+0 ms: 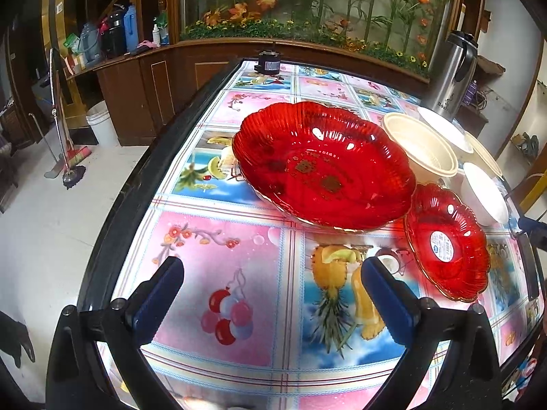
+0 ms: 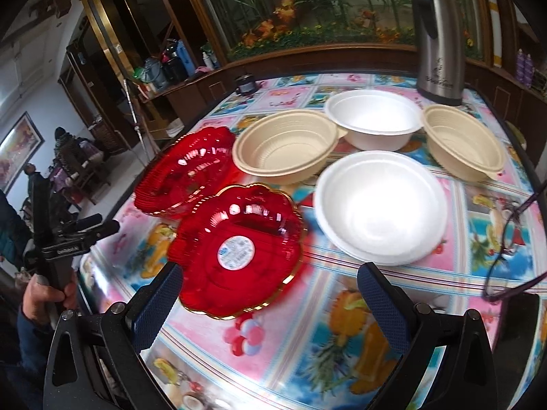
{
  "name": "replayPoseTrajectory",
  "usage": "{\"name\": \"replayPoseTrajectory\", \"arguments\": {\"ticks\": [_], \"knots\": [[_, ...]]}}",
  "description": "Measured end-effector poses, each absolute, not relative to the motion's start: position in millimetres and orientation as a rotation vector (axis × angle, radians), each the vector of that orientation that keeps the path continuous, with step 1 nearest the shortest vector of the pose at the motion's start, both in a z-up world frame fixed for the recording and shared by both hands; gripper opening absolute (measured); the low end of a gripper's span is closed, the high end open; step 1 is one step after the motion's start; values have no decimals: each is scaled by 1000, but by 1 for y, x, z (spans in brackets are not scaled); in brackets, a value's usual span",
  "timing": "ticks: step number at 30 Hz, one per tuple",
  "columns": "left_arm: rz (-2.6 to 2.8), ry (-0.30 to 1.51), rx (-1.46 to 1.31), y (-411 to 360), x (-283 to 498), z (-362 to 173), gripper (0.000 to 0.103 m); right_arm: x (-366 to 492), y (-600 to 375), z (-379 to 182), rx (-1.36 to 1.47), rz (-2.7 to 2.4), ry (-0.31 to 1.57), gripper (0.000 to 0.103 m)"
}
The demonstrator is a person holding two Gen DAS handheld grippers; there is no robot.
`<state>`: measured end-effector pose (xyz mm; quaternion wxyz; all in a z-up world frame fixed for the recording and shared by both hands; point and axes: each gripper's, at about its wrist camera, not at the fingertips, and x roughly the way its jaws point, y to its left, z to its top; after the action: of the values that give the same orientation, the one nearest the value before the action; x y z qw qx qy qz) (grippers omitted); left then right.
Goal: Organize plates and bowls
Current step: 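Grasp the large red plate's rim with the left tool while the right tool grasps the small red plate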
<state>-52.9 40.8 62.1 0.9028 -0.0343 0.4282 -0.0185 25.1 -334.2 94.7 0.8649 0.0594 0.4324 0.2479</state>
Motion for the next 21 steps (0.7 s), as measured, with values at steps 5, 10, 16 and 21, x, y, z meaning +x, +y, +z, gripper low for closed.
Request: {"name": "replayPoseTrajectory", "arguments": {"ticks": [5, 10, 16, 21], "knots": [[-53, 912, -86, 57, -33, 67, 103, 37, -323, 107, 163, 573, 901, 102], [-68, 944, -168, 77, -5, 70, 103, 59, -310, 116, 215, 613, 910, 95], [-70, 951, -223, 89, 21, 72, 102, 90, -275, 106, 281, 678, 979, 77], [-69, 978, -241, 96, 40, 69, 80, 109, -252, 95, 316, 696, 1034, 68]]}}
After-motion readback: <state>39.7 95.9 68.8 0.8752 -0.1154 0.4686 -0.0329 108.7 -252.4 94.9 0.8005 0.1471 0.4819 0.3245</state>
